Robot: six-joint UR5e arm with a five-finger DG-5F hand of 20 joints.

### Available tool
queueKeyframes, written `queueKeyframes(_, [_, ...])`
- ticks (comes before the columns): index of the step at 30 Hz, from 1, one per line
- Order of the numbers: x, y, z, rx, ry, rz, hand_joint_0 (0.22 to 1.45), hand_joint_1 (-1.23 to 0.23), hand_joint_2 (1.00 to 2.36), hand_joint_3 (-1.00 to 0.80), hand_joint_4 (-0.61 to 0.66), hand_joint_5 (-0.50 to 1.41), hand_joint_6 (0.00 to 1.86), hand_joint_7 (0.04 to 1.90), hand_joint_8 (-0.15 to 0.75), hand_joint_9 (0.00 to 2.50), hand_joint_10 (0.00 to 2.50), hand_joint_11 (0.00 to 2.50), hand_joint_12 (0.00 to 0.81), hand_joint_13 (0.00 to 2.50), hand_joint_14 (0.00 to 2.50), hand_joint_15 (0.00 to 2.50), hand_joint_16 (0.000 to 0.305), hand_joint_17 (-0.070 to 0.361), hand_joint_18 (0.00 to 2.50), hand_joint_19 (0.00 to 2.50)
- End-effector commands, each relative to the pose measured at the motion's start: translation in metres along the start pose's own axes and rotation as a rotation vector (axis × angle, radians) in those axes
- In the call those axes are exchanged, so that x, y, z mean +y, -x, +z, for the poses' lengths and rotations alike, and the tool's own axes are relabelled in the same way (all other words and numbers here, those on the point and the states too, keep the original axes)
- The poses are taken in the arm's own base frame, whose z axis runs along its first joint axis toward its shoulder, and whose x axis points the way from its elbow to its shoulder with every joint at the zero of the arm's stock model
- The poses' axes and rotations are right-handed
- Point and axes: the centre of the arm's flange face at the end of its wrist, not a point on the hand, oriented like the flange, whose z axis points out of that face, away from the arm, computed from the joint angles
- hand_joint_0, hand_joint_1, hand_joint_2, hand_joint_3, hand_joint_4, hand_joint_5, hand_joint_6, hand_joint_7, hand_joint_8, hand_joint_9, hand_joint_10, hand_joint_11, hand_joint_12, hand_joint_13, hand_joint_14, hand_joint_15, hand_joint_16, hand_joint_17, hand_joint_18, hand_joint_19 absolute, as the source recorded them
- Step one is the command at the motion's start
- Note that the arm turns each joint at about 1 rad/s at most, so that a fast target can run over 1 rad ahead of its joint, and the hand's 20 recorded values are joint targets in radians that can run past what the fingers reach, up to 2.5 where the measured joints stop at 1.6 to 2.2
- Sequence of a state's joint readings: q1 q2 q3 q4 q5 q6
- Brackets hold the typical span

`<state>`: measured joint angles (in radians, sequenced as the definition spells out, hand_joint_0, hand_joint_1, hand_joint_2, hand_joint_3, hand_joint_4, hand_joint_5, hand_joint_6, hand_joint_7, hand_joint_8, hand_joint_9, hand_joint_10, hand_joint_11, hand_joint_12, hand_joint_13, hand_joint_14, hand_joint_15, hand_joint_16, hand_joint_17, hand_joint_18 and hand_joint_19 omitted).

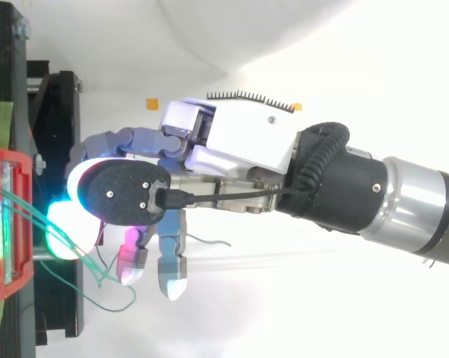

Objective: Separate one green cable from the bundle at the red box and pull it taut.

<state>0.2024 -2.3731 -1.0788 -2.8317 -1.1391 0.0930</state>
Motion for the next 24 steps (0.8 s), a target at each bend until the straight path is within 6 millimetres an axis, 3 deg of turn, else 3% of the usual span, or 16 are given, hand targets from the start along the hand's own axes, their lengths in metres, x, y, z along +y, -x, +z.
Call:
queueKeyframes(1, [-0.009,0.002,-0.004,0.001,-0.014,0.013,0.36,-0.31,1.00,-0.50,0.32,0.10,0.51,1.18,0.293,1.81,0.00,0.06,0.387,1.28,0.01,0.29,0.107,0.240,1.23,0.20])
queueKeyframes(7, [-0.037,0.004,-0.013,0.010,0.003,0.130,0.36,-0.32,1.00,-0.50,0.32,0.10,0.51,1.18,0.290,1.81,0.00,0.07,0.387,1.28,0.01,0.29,0.107,0.240,1.22,0.21])
queueKeyframes(24, [-0.040,0.002,-0.014,0.013,0.015,0.153,0.36,-0.31,1.00,-0.50,0.34,0.10,0.51,1.16,0.291,1.80,0.00,0.06,0.390,1.27,0.01,0.29,0.107,0.241,1.22,0.19])
